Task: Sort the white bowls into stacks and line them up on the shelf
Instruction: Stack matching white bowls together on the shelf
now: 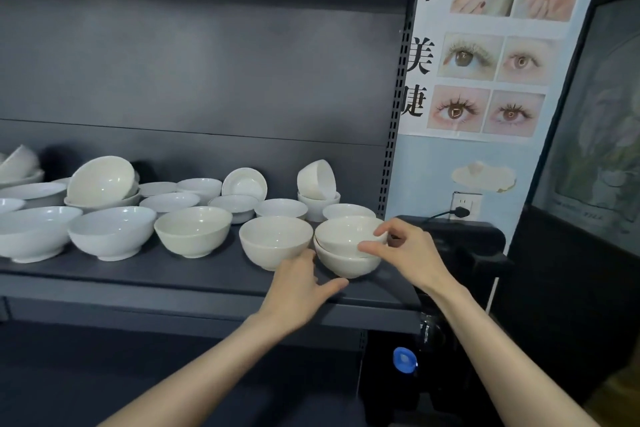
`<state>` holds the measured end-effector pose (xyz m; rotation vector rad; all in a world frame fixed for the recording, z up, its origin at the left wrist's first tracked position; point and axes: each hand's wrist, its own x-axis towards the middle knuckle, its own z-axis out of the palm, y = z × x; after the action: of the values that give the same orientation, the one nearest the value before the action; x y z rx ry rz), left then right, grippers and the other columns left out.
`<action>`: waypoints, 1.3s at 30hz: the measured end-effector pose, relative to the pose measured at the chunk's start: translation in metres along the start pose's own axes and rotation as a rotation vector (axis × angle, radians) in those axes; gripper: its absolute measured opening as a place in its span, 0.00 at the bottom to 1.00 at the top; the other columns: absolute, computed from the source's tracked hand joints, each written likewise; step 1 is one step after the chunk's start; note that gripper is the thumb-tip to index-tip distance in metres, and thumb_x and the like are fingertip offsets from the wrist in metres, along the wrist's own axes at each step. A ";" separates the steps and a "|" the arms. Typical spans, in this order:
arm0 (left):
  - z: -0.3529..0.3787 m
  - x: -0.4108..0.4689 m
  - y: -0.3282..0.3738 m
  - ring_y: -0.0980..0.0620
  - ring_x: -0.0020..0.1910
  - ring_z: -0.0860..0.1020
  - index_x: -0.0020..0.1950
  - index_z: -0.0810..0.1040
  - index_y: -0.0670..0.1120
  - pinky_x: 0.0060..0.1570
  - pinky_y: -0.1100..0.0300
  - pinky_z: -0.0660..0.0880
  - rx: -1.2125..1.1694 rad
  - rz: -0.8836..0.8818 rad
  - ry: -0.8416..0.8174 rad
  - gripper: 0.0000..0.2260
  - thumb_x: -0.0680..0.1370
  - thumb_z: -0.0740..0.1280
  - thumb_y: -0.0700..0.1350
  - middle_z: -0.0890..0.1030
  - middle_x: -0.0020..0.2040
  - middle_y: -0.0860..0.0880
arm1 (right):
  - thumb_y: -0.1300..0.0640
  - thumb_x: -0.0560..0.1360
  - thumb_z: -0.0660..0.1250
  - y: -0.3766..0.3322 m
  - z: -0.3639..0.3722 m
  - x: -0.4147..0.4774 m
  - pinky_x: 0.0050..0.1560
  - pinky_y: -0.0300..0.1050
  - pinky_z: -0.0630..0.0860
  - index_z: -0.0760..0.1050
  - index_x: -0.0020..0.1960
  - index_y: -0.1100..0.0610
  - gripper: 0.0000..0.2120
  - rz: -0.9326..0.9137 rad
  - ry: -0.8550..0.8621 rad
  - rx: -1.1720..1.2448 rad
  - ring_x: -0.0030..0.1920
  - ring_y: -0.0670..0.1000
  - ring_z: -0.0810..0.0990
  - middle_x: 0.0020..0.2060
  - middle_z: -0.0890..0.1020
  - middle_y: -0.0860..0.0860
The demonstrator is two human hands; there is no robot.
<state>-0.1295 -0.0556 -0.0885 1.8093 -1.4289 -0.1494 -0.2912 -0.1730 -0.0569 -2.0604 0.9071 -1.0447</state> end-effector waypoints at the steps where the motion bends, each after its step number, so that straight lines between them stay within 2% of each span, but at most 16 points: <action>1: 0.004 0.002 -0.001 0.50 0.47 0.77 0.52 0.69 0.49 0.48 0.57 0.74 -0.036 -0.033 -0.026 0.19 0.71 0.73 0.56 0.79 0.47 0.48 | 0.48 0.63 0.79 0.001 0.000 0.000 0.50 0.51 0.76 0.78 0.43 0.53 0.15 0.003 0.003 0.005 0.46 0.56 0.79 0.47 0.82 0.58; 4: 0.016 0.013 -0.007 0.50 0.54 0.76 0.54 0.73 0.45 0.55 0.54 0.75 -0.155 -0.093 -0.064 0.22 0.69 0.74 0.56 0.78 0.53 0.50 | 0.48 0.63 0.79 0.004 -0.003 -0.003 0.53 0.52 0.77 0.79 0.44 0.53 0.16 0.015 0.018 0.033 0.51 0.57 0.80 0.48 0.83 0.56; 7: 0.022 0.019 -0.010 0.53 0.58 0.77 0.62 0.73 0.44 0.58 0.62 0.73 -0.385 -0.117 -0.120 0.26 0.69 0.77 0.50 0.78 0.59 0.53 | 0.48 0.62 0.79 0.008 -0.009 -0.004 0.53 0.52 0.78 0.79 0.44 0.52 0.15 0.020 0.024 0.053 0.51 0.56 0.81 0.47 0.83 0.53; 9: 0.024 0.023 -0.011 0.55 0.59 0.78 0.64 0.73 0.45 0.59 0.63 0.74 -0.480 -0.109 -0.146 0.27 0.68 0.77 0.48 0.78 0.61 0.53 | 0.49 0.62 0.80 0.010 -0.011 -0.004 0.51 0.49 0.78 0.80 0.43 0.52 0.14 0.021 0.018 0.071 0.50 0.55 0.81 0.48 0.83 0.52; 12: 0.026 0.026 -0.011 0.56 0.55 0.81 0.63 0.74 0.43 0.57 0.62 0.76 -0.526 -0.089 -0.132 0.25 0.68 0.77 0.44 0.81 0.59 0.51 | 0.51 0.63 0.79 0.014 -0.010 -0.004 0.49 0.46 0.78 0.79 0.43 0.51 0.13 0.027 0.002 0.098 0.49 0.54 0.81 0.47 0.83 0.51; 16: 0.029 0.027 -0.006 0.55 0.47 0.83 0.58 0.77 0.40 0.51 0.62 0.79 -0.527 -0.108 -0.052 0.21 0.68 0.78 0.42 0.84 0.53 0.48 | 0.48 0.59 0.80 0.017 -0.008 -0.006 0.49 0.58 0.79 0.80 0.39 0.48 0.13 0.034 0.043 0.165 0.42 0.58 0.80 0.45 0.83 0.58; 19: 0.023 0.027 0.005 0.62 0.40 0.82 0.55 0.78 0.40 0.42 0.68 0.78 -0.557 -0.095 -0.007 0.18 0.68 0.77 0.41 0.84 0.47 0.51 | 0.42 0.54 0.78 0.010 -0.013 -0.002 0.48 0.61 0.80 0.81 0.39 0.48 0.17 0.026 0.053 0.214 0.48 0.61 0.81 0.47 0.83 0.57; 21: 0.013 0.028 0.013 0.62 0.40 0.82 0.55 0.78 0.42 0.41 0.68 0.78 -0.557 -0.077 0.058 0.18 0.68 0.78 0.41 0.84 0.45 0.53 | 0.44 0.55 0.78 0.000 -0.018 0.005 0.49 0.59 0.81 0.81 0.40 0.48 0.16 -0.009 0.051 0.244 0.49 0.59 0.82 0.48 0.84 0.55; 25: -0.022 0.035 0.017 0.62 0.40 0.82 0.53 0.78 0.44 0.40 0.69 0.75 -0.504 -0.038 0.175 0.20 0.65 0.79 0.46 0.84 0.46 0.52 | 0.56 0.64 0.79 -0.029 -0.014 0.023 0.45 0.47 0.80 0.81 0.42 0.51 0.10 -0.109 0.023 0.303 0.45 0.50 0.83 0.44 0.84 0.46; 28: -0.051 0.036 0.003 0.65 0.40 0.81 0.54 0.77 0.45 0.43 0.70 0.76 -0.436 -0.038 0.233 0.22 0.64 0.80 0.48 0.83 0.44 0.55 | 0.52 0.62 0.79 -0.046 0.010 0.036 0.46 0.49 0.78 0.81 0.42 0.50 0.11 -0.148 -0.015 0.316 0.40 0.46 0.79 0.36 0.82 0.43; 30: -0.066 0.036 -0.013 0.62 0.44 0.82 0.54 0.78 0.45 0.46 0.66 0.78 -0.411 -0.061 0.252 0.23 0.63 0.80 0.49 0.83 0.46 0.54 | 0.47 0.60 0.79 -0.052 0.030 0.043 0.49 0.51 0.78 0.82 0.42 0.48 0.13 -0.148 -0.034 0.312 0.41 0.47 0.80 0.38 0.82 0.45; 33: -0.078 0.036 -0.041 0.56 0.48 0.82 0.52 0.78 0.45 0.50 0.58 0.78 -0.360 -0.098 0.246 0.24 0.63 0.80 0.53 0.84 0.48 0.52 | 0.50 0.61 0.80 -0.056 0.060 0.051 0.47 0.45 0.78 0.81 0.42 0.48 0.12 -0.132 -0.047 0.317 0.43 0.47 0.82 0.45 0.84 0.48; 35: -0.081 0.034 -0.053 0.55 0.50 0.81 0.52 0.77 0.46 0.51 0.60 0.76 -0.316 -0.111 0.240 0.22 0.64 0.79 0.53 0.83 0.48 0.53 | 0.53 0.62 0.80 -0.056 0.074 0.052 0.45 0.41 0.77 0.81 0.42 0.49 0.12 -0.112 -0.058 0.329 0.46 0.49 0.82 0.46 0.84 0.49; 36: -0.082 0.033 -0.057 0.56 0.49 0.80 0.51 0.77 0.46 0.49 0.63 0.75 -0.292 -0.110 0.239 0.21 0.65 0.78 0.53 0.82 0.47 0.55 | 0.53 0.62 0.80 -0.056 0.079 0.053 0.46 0.42 0.77 0.81 0.42 0.49 0.11 -0.104 -0.069 0.336 0.47 0.49 0.82 0.47 0.84 0.49; 38: -0.083 0.031 -0.060 0.59 0.40 0.75 0.46 0.75 0.47 0.39 0.70 0.69 -0.234 -0.088 0.250 0.17 0.67 0.77 0.53 0.78 0.39 0.58 | 0.53 0.62 0.80 -0.054 0.086 0.053 0.51 0.45 0.78 0.81 0.43 0.50 0.12 -0.083 -0.088 0.343 0.50 0.50 0.81 0.47 0.83 0.49; 39: -0.083 0.030 -0.062 0.59 0.36 0.72 0.43 0.73 0.48 0.35 0.70 0.66 -0.212 -0.075 0.256 0.16 0.67 0.77 0.53 0.75 0.36 0.59 | 0.54 0.62 0.80 -0.053 0.088 0.053 0.52 0.45 0.78 0.81 0.43 0.51 0.12 -0.071 -0.095 0.345 0.50 0.49 0.81 0.47 0.83 0.48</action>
<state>-0.0266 -0.0370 -0.0619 1.6433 -1.1231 -0.0989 -0.1777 -0.1653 -0.0355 -1.8443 0.5639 -1.0496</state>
